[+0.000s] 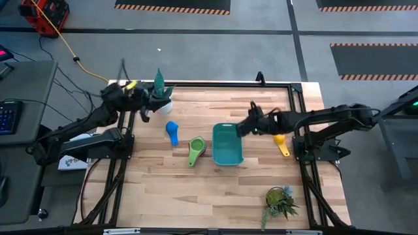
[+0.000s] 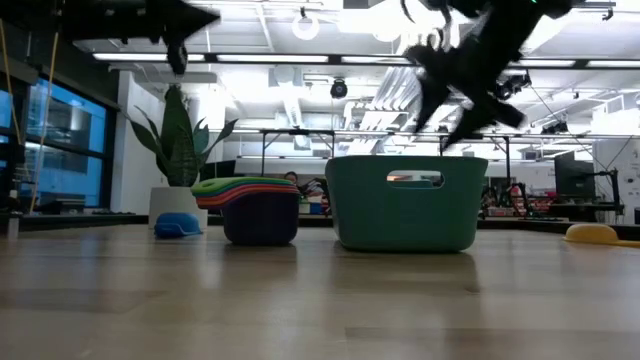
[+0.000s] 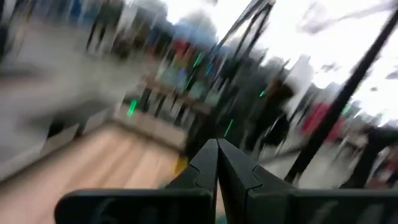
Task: Nest measuring cups in basket
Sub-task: Stack the blue measuring cup on top of the green measuring cup
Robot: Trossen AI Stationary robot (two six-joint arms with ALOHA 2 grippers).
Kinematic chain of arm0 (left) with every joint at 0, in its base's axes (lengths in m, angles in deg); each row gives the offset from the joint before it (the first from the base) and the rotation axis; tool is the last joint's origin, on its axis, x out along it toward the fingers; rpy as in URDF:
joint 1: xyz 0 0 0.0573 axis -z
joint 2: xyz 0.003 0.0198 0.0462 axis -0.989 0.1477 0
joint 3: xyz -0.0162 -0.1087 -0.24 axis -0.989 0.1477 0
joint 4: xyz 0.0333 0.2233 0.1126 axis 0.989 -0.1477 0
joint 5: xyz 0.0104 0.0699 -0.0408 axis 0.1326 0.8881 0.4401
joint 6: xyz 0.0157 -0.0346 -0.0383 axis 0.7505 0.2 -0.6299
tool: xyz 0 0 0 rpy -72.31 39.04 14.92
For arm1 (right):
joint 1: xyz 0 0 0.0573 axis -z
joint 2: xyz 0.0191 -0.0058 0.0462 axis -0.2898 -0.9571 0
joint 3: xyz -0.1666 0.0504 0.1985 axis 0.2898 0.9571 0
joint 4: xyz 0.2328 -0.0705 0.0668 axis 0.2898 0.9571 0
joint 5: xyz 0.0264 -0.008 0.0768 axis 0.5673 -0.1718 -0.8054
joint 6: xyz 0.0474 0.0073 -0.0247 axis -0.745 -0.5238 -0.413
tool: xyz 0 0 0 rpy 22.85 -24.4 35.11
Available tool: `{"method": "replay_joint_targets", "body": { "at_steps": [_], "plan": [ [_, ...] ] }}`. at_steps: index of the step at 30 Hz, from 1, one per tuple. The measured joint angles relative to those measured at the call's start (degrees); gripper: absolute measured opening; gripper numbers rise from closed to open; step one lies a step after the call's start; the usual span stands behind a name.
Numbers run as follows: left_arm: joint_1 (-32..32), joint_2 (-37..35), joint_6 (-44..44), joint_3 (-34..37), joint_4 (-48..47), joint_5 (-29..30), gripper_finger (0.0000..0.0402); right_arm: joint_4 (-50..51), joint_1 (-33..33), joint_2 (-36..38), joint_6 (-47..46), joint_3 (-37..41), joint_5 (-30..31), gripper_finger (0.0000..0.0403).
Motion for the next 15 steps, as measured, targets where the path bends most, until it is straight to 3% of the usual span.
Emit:
{"method": "replay_joint_targets", "body": {
  "at_steps": [4, 8, 15],
  "plan": [
    [2.4, 1.6, 10.3, -5.0, -23.9, 1.9, 0.0006, 3.1, 3.7, 0.0, 7.5, -5.8, 0.5, 0.0224],
    [6.6, 4.4, 20.9, -8.3, -42.1, 6.7, 0.0042, 8.9, 6.9, 0.0, 11.6, -9.7, 0.5, 0.0224],
    [18.3, 10.6, 26.6, -6.3, -52.4, 13.3, 0.0146, 11.8, 10.1, 0.0, 13.9, -11.1, -1.3, 0.0224]
  ]
}}
